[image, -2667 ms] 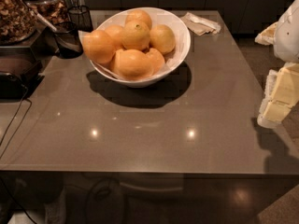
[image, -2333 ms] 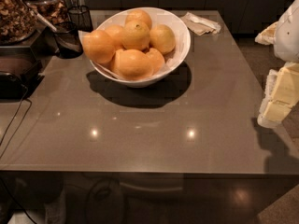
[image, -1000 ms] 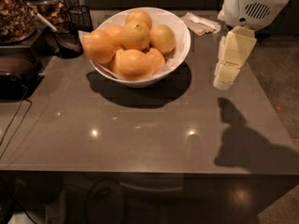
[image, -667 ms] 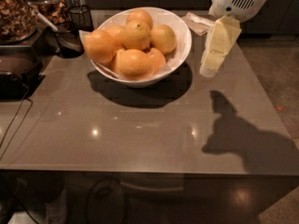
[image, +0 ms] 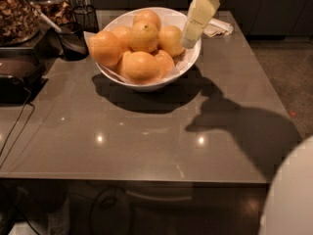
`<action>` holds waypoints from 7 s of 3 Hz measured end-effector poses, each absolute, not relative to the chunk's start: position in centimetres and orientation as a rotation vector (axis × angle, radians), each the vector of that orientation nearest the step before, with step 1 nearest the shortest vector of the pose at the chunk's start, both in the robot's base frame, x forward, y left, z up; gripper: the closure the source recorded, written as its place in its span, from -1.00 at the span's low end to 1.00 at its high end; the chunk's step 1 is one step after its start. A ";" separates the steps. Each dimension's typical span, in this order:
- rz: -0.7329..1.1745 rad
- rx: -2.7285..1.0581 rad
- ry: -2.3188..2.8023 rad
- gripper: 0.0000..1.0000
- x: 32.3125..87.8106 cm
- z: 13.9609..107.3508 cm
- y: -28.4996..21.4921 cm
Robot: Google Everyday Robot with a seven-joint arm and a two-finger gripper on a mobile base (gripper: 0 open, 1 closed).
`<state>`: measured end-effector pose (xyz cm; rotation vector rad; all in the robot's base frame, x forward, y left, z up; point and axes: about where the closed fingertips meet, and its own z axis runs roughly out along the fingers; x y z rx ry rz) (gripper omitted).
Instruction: Pick orange from white bowl
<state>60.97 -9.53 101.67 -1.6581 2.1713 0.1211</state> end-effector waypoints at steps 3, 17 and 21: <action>0.133 -1.574 2.153 -1.00 64.4 101.5 -4.7; 0.411 -1.396 2.242 1.00 68.3 97.8 1.7; 0.538 -1.446 1.980 1.00 53.4 104.9 -3.4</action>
Offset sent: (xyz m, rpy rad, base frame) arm 0.0256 0.0432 -0.0016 0.0363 -0.0233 -0.0351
